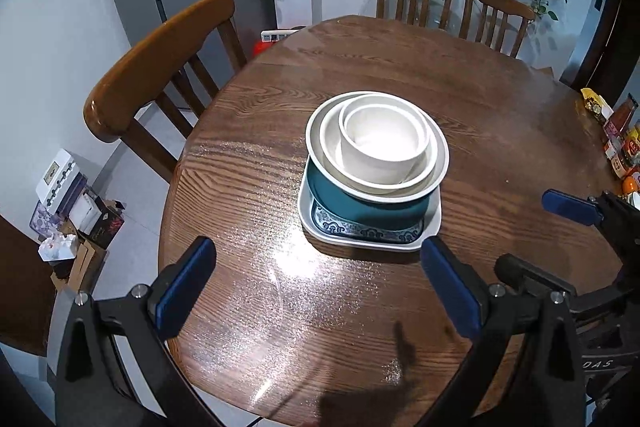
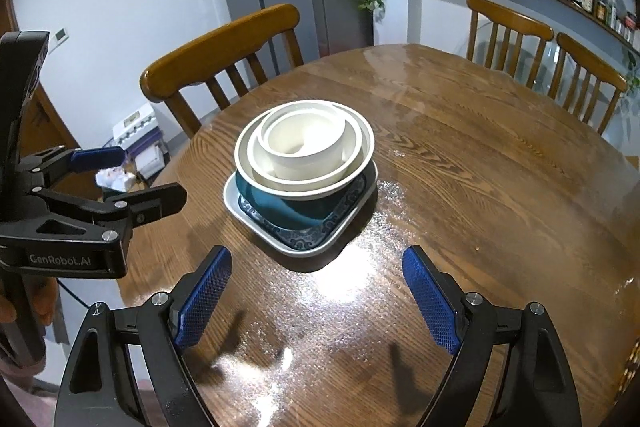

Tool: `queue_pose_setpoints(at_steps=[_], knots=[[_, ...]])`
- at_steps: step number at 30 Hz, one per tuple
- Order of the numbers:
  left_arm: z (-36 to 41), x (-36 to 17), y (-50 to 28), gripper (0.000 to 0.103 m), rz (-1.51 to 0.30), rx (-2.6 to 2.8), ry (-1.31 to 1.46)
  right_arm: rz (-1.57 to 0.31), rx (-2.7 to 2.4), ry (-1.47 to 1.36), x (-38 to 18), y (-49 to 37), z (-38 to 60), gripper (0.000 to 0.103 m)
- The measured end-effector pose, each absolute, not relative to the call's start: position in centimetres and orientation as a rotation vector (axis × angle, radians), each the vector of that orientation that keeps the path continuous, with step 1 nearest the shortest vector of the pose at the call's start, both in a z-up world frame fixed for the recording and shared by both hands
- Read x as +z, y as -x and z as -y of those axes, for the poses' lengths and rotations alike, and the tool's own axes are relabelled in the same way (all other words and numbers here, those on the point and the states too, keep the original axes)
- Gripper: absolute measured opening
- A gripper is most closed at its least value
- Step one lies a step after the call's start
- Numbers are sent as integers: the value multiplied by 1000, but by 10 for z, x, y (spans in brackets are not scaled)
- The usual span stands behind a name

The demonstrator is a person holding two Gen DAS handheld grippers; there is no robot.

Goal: Organize plates and bowls

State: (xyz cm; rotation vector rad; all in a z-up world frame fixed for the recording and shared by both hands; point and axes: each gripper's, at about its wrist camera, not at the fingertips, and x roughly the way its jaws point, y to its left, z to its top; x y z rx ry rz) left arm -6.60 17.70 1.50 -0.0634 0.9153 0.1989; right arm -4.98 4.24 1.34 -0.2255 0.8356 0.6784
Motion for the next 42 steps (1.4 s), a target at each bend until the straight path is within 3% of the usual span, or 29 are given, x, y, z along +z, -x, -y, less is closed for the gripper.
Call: queue_pose_setpoints(at_steps=[42], knots=[[-175, 8, 58, 102, -951, 185, 52, -859, 672, 229, 7, 46, -45, 88]])
